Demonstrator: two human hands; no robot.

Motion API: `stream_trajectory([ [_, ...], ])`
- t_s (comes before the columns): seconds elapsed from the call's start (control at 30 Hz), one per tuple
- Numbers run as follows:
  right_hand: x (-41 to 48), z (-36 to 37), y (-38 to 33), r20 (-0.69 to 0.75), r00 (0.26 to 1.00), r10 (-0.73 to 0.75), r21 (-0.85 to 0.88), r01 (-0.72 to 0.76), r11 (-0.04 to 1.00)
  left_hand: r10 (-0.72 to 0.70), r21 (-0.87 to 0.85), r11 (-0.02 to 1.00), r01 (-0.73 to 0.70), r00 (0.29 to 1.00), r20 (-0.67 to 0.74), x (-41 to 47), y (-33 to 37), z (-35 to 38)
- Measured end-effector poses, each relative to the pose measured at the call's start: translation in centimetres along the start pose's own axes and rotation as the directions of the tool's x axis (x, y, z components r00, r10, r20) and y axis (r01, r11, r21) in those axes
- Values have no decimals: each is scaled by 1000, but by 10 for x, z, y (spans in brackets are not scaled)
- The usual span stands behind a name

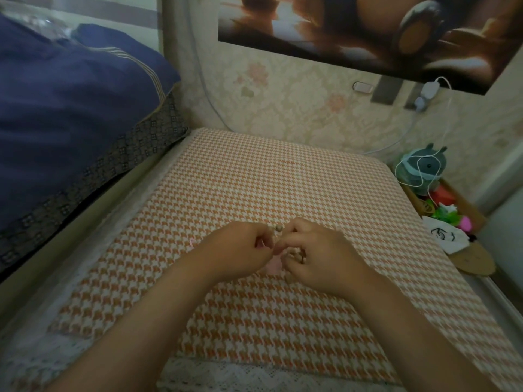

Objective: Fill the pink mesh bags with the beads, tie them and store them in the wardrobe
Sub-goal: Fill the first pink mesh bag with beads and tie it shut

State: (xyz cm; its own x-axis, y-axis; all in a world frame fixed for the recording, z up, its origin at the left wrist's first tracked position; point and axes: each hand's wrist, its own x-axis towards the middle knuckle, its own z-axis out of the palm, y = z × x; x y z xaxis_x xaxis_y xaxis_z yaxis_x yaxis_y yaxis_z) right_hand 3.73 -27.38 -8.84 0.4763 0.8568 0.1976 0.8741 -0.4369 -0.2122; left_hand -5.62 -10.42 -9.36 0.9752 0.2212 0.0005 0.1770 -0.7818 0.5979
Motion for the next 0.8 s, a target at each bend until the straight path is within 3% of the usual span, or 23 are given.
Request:
stream_trajectory([
  [0.2, 5, 5, 5, 35, 999, 40, 63, -42, 997, 24, 11, 1000, -23, 996, -88, 6, -1, 5],
  [0.4, 5, 9, 19, -15, 977, 212, 392, -189, 900, -70, -54, 996, 65, 994, -84, 6, 1, 4],
  [0.47, 6, 14, 24, -10, 972, 237, 300, -223, 928, -86, -90, 993, 78, 993, -86, 6, 0, 3],
  [0.6, 6, 25, 24, 140, 964, 225, -26, -224, 974, -116, -165, 981, 98, 988, -102, 6, -5, 1],
  [0.8, 5, 30, 20, 188, 948, 258, -115, -239, 964, -84, -143, 987, 76, 995, -53, 2, -5, 1],
])
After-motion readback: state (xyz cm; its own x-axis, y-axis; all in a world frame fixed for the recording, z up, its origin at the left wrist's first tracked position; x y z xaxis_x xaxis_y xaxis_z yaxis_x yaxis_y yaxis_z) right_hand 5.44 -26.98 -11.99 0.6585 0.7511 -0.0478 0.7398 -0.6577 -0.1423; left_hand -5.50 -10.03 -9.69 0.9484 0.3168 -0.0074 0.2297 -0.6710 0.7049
